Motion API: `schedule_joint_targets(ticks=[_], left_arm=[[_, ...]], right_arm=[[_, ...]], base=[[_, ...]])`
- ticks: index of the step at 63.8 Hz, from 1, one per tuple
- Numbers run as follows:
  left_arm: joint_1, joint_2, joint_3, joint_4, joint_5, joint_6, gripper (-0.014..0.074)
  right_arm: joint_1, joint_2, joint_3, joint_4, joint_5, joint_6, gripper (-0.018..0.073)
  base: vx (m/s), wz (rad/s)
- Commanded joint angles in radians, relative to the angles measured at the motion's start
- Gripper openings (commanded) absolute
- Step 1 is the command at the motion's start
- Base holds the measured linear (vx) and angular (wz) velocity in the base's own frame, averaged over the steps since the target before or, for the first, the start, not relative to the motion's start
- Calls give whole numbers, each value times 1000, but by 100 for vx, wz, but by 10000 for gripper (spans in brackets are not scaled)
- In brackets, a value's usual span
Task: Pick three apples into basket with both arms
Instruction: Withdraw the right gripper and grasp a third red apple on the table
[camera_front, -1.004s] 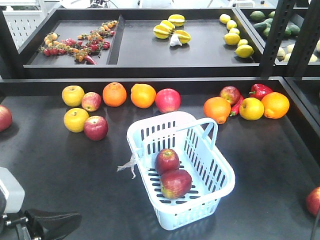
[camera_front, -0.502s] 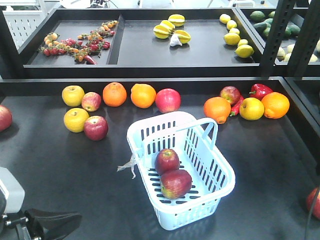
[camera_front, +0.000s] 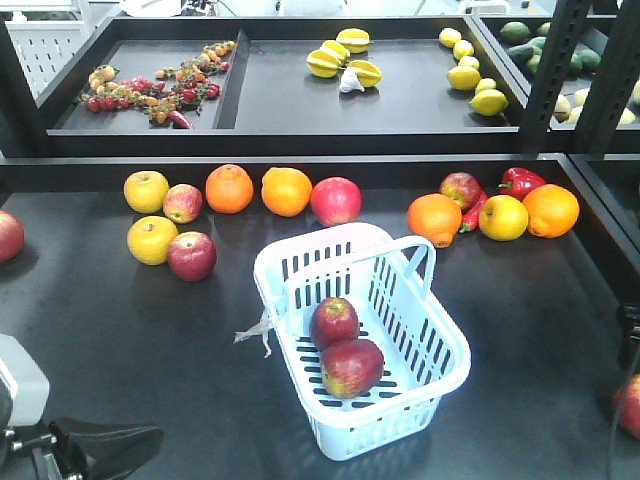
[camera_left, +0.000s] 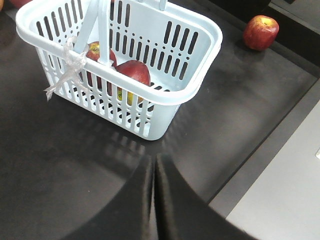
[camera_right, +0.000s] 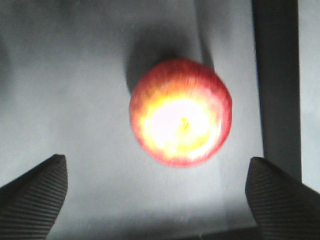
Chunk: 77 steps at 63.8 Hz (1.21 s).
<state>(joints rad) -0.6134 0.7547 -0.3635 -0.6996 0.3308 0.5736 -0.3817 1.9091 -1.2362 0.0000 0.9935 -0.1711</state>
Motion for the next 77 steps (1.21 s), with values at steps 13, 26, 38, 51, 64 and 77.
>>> schedule_joint_targets(ticks=[13,26,38,51,64,77], left_arm=[[-4,-4,-25,-17,-42,-3,-6],[-4,-4,-25,-17,-42,-3,-6],[-4,-4,-25,-17,-42,-3,-6],[-4,-4,-25,-17,-42,-3,-6],[-4,-4,-25,-17,-43,-3,-6],[-4,-4,-25,-17,-43,-3,-6]], right_arm=[[-7,12,-25,-47,-54,32,669],[-7,50,-25,-50,-94,39,662],[-7,88,-25,-52,-122,59,651],[-7,129,-25,-63,-128,62,644],[-7,151,-25,-77,-136,62,620],[-7,151,-25,-79,-135,65,531]], base=[[0,0],[0,0],[0,0],[0,0],[0,0],[0,0]])
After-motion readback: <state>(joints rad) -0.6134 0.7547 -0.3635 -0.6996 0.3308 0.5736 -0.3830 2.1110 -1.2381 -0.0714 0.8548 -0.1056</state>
